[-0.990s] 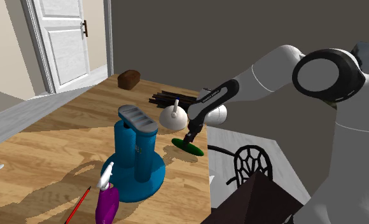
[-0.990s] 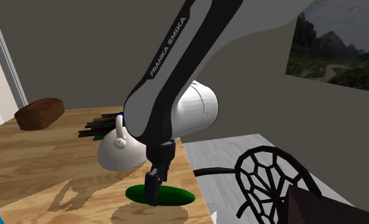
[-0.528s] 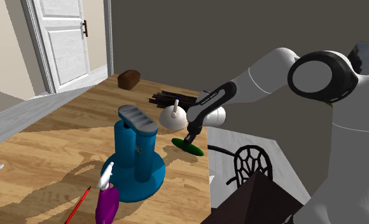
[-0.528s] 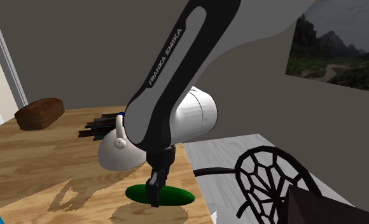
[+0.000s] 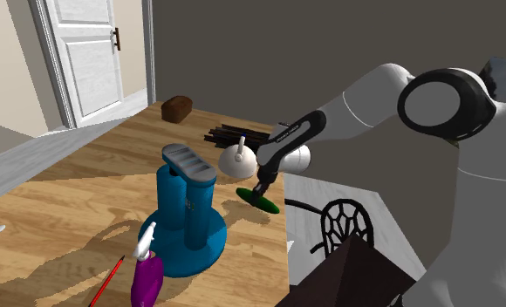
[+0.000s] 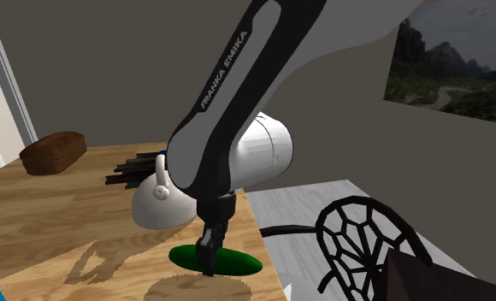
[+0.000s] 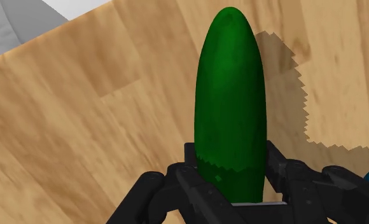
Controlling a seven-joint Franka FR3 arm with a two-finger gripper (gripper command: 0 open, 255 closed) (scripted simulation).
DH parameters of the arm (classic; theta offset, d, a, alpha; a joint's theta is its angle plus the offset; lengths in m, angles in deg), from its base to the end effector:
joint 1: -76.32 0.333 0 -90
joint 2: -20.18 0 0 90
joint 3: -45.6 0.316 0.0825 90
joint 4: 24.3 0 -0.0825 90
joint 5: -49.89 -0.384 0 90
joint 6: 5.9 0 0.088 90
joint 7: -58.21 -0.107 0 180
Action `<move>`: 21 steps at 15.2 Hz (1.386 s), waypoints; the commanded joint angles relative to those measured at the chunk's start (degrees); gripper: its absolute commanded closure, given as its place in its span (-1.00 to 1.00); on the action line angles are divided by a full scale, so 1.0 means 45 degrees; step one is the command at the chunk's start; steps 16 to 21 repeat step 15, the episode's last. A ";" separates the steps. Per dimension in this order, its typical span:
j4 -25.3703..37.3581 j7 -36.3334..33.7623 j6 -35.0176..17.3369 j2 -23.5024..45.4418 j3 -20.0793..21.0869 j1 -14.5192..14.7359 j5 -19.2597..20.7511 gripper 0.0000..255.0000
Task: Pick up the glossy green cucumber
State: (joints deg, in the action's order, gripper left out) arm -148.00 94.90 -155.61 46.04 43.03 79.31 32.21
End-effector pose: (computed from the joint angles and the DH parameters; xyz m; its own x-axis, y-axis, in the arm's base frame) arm 0.5653 -0.0029 0.1852 0.9258 0.3714 0.0708 0.3774 -0.9187 -0.1160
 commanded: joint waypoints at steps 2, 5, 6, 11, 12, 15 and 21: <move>-0.0044 -0.0139 0.0357 -0.0408 -0.0095 0.0060 0.0139 1.00; -0.0085 -0.0295 0.0749 -0.0849 -0.0190 0.0121 0.0293 1.00; -0.0093 -0.0347 0.0882 -0.0993 -0.0220 0.0139 0.0345 1.00; -0.0092 -0.0606 0.1564 -0.1688 -0.0351 0.0216 0.0605 1.00; -0.0083 -0.0657 0.1703 -0.1822 -0.0374 0.0229 0.0656 1.00; -0.0070 -0.0715 0.1864 -0.1974 -0.0398 0.0242 0.0714 1.00; -0.0070 -0.0715 0.1864 -0.1974 -0.0398 0.0242 0.0714 1.00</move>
